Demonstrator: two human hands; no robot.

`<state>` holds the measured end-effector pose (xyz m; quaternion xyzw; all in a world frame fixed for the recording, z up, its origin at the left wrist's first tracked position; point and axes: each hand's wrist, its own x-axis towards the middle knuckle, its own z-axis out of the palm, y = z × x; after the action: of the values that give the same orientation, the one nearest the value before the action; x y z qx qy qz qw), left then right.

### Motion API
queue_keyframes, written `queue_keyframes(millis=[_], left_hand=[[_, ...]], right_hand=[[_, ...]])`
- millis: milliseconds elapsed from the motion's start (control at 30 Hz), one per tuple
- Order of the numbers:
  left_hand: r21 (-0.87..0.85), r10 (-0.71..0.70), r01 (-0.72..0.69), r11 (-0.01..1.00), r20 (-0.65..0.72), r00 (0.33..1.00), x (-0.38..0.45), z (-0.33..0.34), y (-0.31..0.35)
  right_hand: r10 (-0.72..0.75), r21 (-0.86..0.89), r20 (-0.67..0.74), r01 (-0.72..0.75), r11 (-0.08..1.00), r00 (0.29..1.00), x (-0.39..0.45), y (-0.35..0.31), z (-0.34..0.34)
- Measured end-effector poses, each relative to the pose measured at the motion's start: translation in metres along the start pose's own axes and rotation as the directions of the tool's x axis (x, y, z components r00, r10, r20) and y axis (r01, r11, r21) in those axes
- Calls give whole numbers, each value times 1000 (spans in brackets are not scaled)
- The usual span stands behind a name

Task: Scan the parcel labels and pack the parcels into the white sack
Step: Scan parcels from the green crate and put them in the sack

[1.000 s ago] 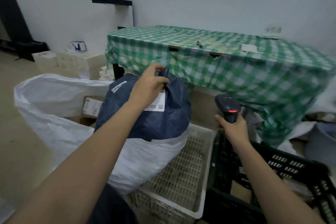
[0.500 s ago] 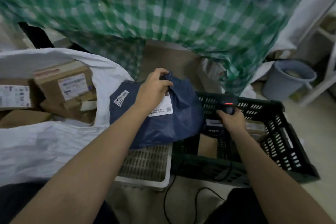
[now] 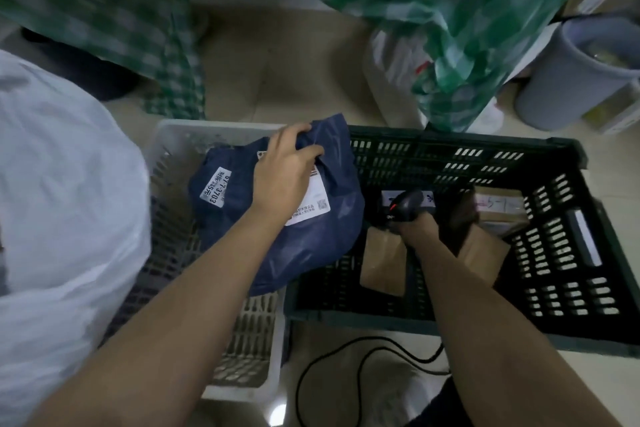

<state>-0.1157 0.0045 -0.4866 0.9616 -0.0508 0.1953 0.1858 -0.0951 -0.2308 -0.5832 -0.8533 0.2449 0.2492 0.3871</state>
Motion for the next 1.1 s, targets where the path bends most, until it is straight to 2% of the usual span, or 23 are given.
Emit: queue_keyframes(millis=[100,233,333,367,433,467,533,600,700,733,833,933,1000,1100], left_hand=[[-10,-13,13,1000,-40,999,-4,12,-5],[-34,-47,47,998,-3,999,-10,17,-8],[-74,-87,90,993,48,995,-10,9,-5],[-85,-105,111,990,65,992,-10,4,-3],[-116,-141,148,982,69,988,-14,-9,3],[-140,-148,154,978,54,988,-16,-16,6],[-204,-124,124,971,13,992,-19,-34,12],[-267,-85,76,961,-22,996,-22,-58,18],[-339,-28,10,941,-46,999,-28,-100,26],[-378,-17,-5,926,-55,998,-30,-115,30],[-526,-37,-19,850,-96,995,-38,-163,44],[-580,24,-73,811,-92,995,-46,-202,49],[-595,73,-116,795,-97,993,-54,-222,49],[-674,62,-125,728,-117,991,-68,-255,45]], right_hand=[[96,-79,87,-89,993,992,11,10,13],[95,51,129,-102,993,987,12,20,21],[-48,240,32,39,970,998,-2,-3,14],[-104,324,45,84,942,994,-10,-12,10],[-277,485,187,157,860,942,-36,-28,5],[-353,504,270,181,844,896,-51,-36,8],[-455,405,330,311,860,827,-79,-52,20],[-524,354,222,433,829,823,-107,-65,29],[-615,440,56,534,722,786,-153,-85,24],[-642,460,41,556,692,765,-168,-90,19],[-759,380,61,688,618,648,-216,-101,2],[-813,227,-116,812,538,571,-261,-113,-11],[-836,164,-237,868,468,495,-286,-119,-15],[-862,72,-297,910,409,411,-321,-131,-18]])
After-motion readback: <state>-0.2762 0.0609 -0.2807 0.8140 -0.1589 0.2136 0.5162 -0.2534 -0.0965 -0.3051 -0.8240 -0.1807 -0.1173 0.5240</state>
